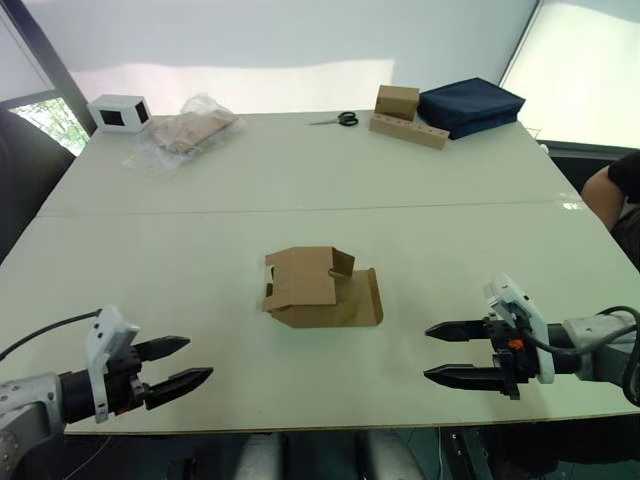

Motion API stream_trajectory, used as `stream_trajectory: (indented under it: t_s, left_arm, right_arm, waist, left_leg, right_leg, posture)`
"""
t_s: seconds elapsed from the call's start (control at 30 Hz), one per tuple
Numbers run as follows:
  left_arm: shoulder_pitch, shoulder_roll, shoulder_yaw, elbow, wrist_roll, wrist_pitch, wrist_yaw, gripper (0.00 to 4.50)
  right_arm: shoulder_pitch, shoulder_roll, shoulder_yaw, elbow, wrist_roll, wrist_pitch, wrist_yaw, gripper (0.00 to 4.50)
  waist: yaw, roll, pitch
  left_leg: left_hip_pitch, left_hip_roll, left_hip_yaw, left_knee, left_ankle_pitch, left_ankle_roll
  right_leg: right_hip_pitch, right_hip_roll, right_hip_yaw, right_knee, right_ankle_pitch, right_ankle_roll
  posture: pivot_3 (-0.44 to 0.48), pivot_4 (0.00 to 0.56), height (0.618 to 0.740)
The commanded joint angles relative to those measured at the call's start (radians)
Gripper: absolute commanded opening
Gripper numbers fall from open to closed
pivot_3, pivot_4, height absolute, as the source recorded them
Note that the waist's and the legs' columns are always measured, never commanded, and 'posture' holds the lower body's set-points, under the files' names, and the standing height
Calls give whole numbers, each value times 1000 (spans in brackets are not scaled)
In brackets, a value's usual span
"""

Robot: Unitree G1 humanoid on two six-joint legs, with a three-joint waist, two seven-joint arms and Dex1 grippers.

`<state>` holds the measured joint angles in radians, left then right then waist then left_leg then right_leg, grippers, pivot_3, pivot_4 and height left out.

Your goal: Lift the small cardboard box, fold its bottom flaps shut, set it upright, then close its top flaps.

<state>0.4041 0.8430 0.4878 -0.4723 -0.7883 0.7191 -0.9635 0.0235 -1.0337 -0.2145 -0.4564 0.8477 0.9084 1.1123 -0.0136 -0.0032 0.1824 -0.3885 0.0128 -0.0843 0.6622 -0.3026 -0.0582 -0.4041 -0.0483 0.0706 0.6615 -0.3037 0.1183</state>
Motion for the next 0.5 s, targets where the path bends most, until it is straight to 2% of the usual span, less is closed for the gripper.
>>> stream_trajectory:
  t_s: [0.03, 0.5]
  left_arm:
    - [-9, 12, 29, 9, -9, -2, -15, 4428]
    - [-47, 19, 16, 36, 13, -12, -19, 4428]
  right_arm:
    - [0, 2, -28, -17, 12, -11, -2, 4500]
    - [-14, 7, 0, 21, -30, -50, -4, 4500]
  waist:
    - [0, 0, 0]
    - [0, 0, 0]
  left_leg:
    - [0, 0, 0, 0, 0, 0]
    - [0, 0, 0, 0, 0, 0]
  right_leg:
    - [0, 0, 0, 0, 0, 0]
    - [0, 0, 0, 0, 0, 0]
  posture:
    - [0, 150, 740]
    - [0, 150, 740]
